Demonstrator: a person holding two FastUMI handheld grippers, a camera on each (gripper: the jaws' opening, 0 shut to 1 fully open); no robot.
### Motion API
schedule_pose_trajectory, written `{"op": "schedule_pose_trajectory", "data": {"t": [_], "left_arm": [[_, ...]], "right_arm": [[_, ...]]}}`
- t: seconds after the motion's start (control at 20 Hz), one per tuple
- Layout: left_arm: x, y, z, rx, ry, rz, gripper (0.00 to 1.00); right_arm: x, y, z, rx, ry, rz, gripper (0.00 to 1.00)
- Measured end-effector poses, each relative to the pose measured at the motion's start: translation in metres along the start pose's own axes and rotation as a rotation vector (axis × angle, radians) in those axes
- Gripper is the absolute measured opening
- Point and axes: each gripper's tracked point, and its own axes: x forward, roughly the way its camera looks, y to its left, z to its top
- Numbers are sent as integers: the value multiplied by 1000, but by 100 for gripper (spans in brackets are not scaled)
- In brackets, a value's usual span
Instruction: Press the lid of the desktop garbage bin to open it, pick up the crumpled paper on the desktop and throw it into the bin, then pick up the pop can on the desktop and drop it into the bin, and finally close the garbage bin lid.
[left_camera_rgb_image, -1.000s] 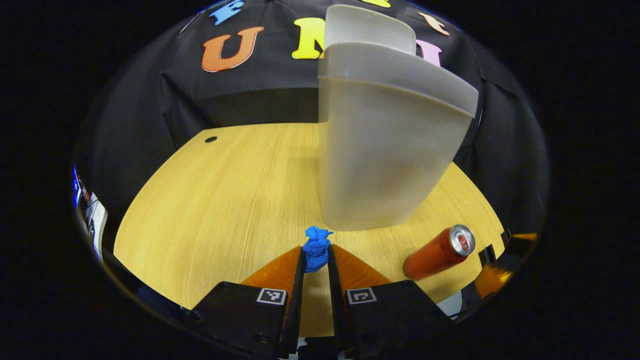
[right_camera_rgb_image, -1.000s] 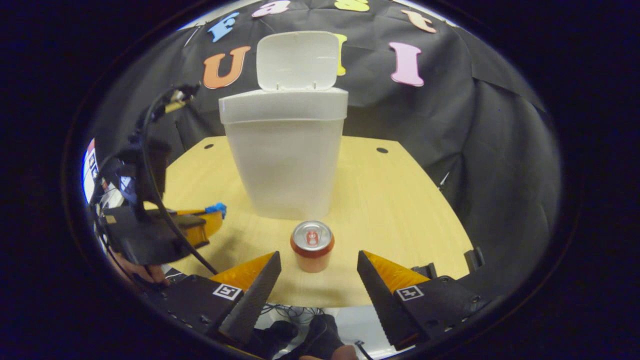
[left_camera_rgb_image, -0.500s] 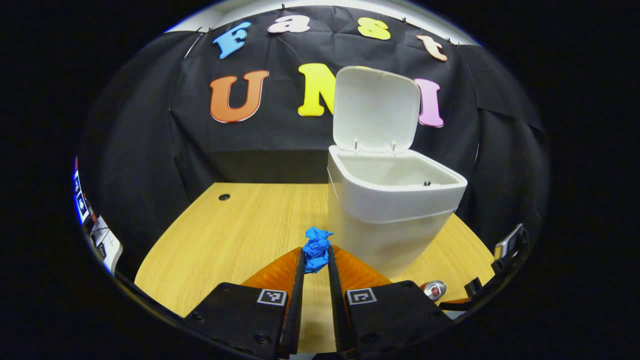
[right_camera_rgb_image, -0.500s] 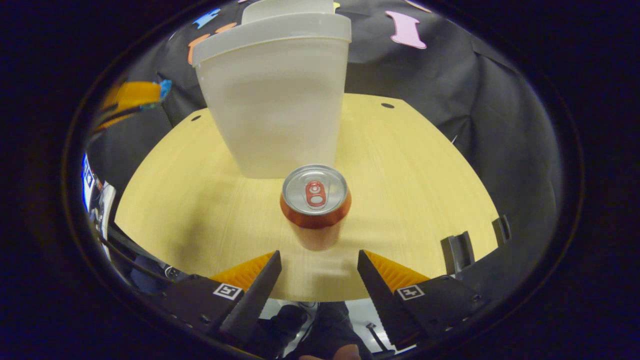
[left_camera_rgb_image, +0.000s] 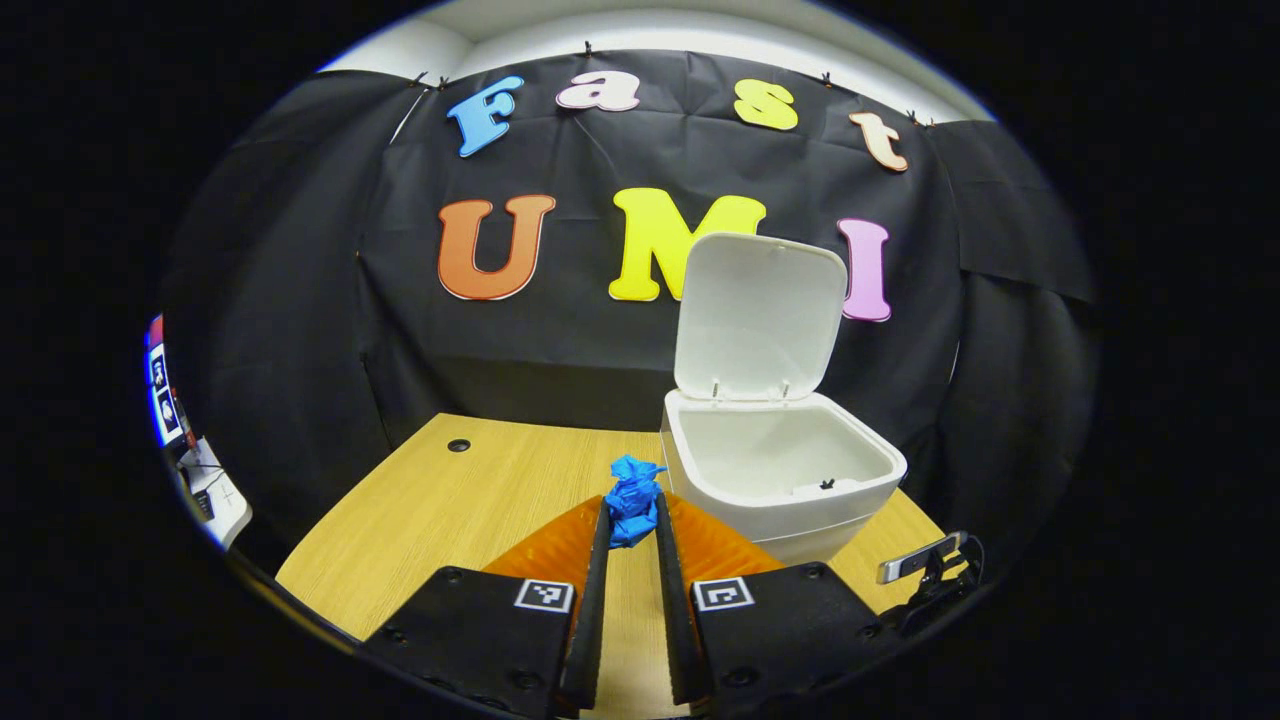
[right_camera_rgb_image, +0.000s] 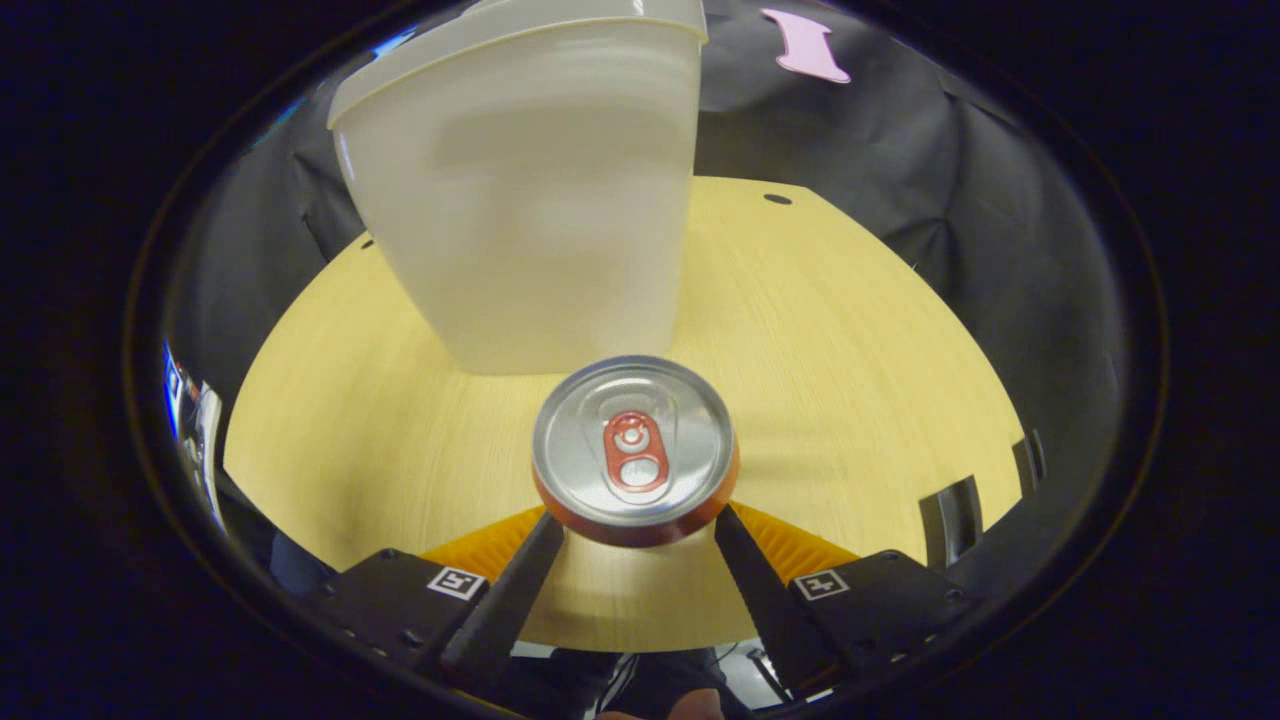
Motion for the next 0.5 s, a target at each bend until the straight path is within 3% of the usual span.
{"op": "schedule_pose_trajectory", "data": {"t": [0.35, 0.5], "left_arm": [[-1, 4, 20, -1, -17, 9, 29], [3, 5, 28, 12, -27, 18, 29]], "right_arm": [[12, 2, 8, 5, -2, 13, 95], [11, 0, 11, 9, -4, 10, 84]]}}
